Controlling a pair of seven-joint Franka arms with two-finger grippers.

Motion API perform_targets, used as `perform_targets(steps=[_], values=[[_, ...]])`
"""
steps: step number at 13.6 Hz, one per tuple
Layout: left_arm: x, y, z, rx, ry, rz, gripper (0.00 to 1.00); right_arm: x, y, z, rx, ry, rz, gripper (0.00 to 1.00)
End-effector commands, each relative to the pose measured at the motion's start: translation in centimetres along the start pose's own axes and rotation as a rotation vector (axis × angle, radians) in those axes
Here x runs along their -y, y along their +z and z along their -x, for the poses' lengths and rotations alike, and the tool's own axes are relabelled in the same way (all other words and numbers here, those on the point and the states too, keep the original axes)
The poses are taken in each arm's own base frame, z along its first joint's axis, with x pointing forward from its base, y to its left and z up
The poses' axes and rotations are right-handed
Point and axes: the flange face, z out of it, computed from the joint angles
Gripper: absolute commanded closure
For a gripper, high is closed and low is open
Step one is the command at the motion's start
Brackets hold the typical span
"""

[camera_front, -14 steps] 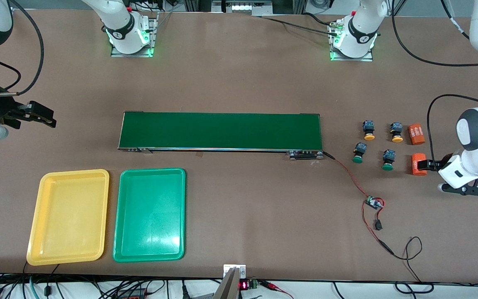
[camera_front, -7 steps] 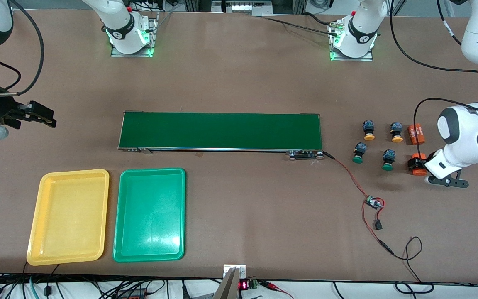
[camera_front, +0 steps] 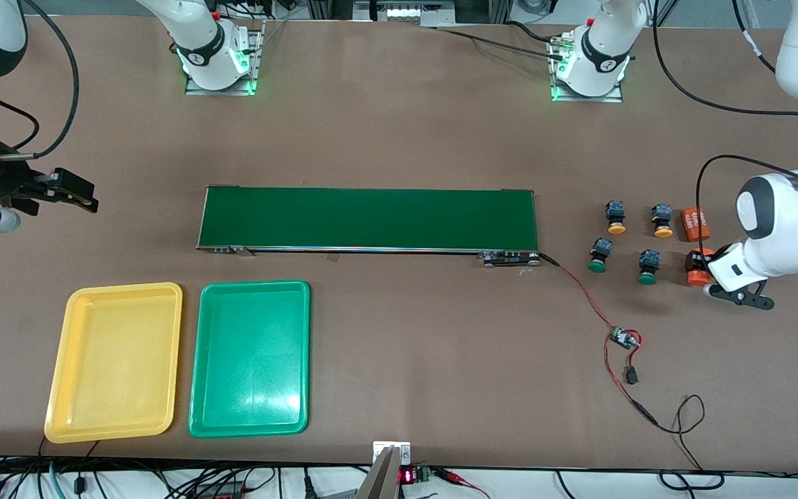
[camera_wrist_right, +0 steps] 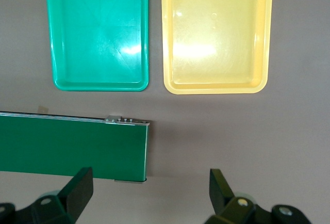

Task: Sort buttons by color to trays
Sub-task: 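Reach the left gripper to an orange cylinder and grasp it, then place the orange cylinder on the conveyor belt and open the left gripper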

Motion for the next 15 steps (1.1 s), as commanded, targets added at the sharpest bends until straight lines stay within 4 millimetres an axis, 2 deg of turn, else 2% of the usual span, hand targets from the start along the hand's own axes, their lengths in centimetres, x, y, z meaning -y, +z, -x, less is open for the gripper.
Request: perform_targets(steps=[1,3,5,6,10,12,15], values=[[-5.8,-7.5,-1.6,0.058,0.125,0.007,0.73,0.1,-0.3,-0.1,-0.008,0.008,-0.005,0.00],[-11.5,-8.9,-2.7,0.128,0.271,0.055,0.79,0.1,-0.3,-0.1,-0.006,0.003,-0.005,0.00],[-17.4,-9.0,-3.7,0.139,0.487,0.092,0.79,0.4,-0.3,0.0,0.001,-0.009,-0.004,0.00],[-21.2,-9.3,-4.1,0.132,0.589,0.101,0.81,0.4,-0.3,0.0,0.001,-0.009,-0.005,0.00],[-34.2,-11.8,-4.7,0.071,0.857,0.107,0.83,0.5,-0.7,0.1,-0.006,-0.004,-0.004,0.00],[-38.8,-11.5,-4.3,0.046,0.985,0.104,0.83,0.5,-0.6,0.1,-0.003,-0.020,-0.003,0.00],[-44.3,-10.6,-4.0,-0.022,1.159,0.078,0.84,0.9,-0.7,0.1,-0.006,-0.027,0.011,0.00]])
